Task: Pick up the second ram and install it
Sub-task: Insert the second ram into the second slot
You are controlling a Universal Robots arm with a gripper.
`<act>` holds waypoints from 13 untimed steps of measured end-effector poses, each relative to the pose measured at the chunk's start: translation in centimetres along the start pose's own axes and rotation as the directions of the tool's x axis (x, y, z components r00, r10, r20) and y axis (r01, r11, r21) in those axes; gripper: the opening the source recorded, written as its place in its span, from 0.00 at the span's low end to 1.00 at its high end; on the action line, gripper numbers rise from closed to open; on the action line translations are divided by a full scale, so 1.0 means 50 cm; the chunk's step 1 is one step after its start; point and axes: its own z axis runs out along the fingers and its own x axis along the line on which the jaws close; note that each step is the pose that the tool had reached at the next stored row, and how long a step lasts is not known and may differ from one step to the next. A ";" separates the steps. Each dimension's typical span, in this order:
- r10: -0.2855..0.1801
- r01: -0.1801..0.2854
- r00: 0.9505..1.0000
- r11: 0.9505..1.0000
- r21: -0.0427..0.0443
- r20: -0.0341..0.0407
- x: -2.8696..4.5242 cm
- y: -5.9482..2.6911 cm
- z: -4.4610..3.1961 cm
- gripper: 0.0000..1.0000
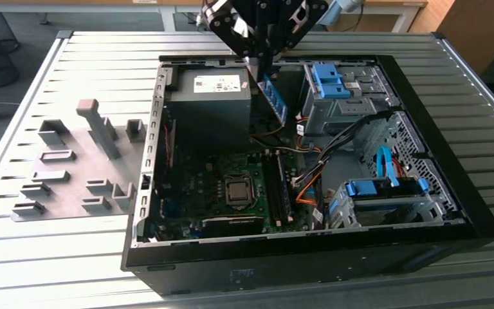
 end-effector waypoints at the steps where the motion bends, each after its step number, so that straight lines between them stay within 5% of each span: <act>1: 0.002 -0.002 1.000 1.000 0.000 0.000 0.000 0.000 0.000 0.14; 13: 0.034 -0.034 0.999 0.999 0.000 0.001 -0.003 -0.001 0.001 0.14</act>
